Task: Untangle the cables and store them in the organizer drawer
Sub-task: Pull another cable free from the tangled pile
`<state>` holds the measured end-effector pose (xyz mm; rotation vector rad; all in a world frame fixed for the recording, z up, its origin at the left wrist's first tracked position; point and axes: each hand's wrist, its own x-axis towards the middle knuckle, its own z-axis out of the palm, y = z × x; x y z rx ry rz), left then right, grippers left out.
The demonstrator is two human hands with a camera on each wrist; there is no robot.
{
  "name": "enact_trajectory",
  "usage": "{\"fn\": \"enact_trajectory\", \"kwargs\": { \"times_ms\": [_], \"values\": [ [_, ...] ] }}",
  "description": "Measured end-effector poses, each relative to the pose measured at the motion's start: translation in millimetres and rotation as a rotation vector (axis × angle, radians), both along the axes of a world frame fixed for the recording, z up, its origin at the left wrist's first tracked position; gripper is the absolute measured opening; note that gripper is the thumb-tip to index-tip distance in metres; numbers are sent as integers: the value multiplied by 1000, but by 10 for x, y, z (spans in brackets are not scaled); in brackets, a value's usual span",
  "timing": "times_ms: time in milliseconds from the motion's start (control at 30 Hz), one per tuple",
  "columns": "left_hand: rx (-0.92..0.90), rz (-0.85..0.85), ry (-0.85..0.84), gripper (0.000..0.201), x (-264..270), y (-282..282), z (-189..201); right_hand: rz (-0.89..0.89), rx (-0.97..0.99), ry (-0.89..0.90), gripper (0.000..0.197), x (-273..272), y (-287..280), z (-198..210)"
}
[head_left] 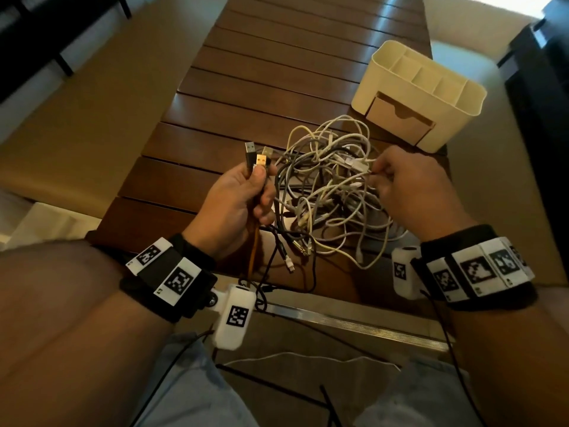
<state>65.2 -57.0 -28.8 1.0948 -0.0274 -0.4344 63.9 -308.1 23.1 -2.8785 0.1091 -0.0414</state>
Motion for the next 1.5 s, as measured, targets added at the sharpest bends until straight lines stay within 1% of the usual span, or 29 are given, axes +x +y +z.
{"fn": "enact_trajectory", "kwargs": {
  "times_ms": [67, 133, 167, 233, 300, 333, 400, 467, 567, 700, 800, 867, 933, 1033, 1133, 1200, 1233, 1300, 1367, 1433, 1500],
  "values": [
    [19, 4, -9, 26, 0, 7, 0, 64, 38, 56, 19, -3, -4, -17],
    [31, 5, -14, 29, -6, 5, 0, 132, 12, 123, 30, -6, -6, -28],
    [33, 2, -10, 30, -8, 6, -1, 139, 12, 131, 32, 0, -14, -27],
    [23, -9, -6, 32, -15, 7, -2, 115, 89, 68, 29, 11, -40, -29],
    [8, -18, -3, 31, -25, 6, 6, 87, 218, -51, 25, -4, -27, -12],
    [4, -16, 5, 29, -30, -2, 15, 89, 282, -106, 23, -19, -3, 7],
    [-1, -1, 31, 28, -37, -32, 21, 133, 368, -156, 20, -68, 93, 54],
    [2, 13, 33, 26, -45, -69, 14, 220, 378, -177, 19, -122, 236, 82],
    [33, 18, 23, 22, -82, -129, 11, 338, 343, -269, 19, -175, 457, 28],
    [34, 15, -48, 21, -138, -211, 14, 324, 331, -340, 14, -250, 672, -85],
    [49, 34, -57, 20, -171, -256, 16, 288, 408, -330, 13, -301, 783, -134],
    [15, 52, -6, 15, -194, -265, 29, 276, 461, -310, 12, -294, 819, -175],
    [-29, 42, 30, 16, -204, -262, 42, 279, 495, -305, 11, -277, 828, -224],
    [-48, 34, 11, 27, -183, -241, 19, 311, 528, -287, 14, -269, 841, -277],
    [-35, 31, -42, 21, -175, -231, 18, 350, 535, -274, 14, -267, 849, -319],
    [-40, 42, -55, 20, -175, -219, 54, 370, 540, -245, 17, -259, 835, -302],
    [-51, 63, -50, 20, -169, -203, 74, 374, 517, -219, 21, -255, 815, -285],
    [-57, 98, -38, 20, -138, -162, 103, 368, 363, -165, 26, -242, 737, -262],
    [-56, 112, -34, 20, -112, -133, 110, 363, 187, -126, 24, -215, 640, -254],
    [-66, 129, -8, 21, -105, -109, 112, 339, 78, -132, 20, -159, 528, -235],
    [-108, 154, 9, 23, -99, -77, 137, 262, -21, -131, 19, -84, 378, -221]
  ]
}}
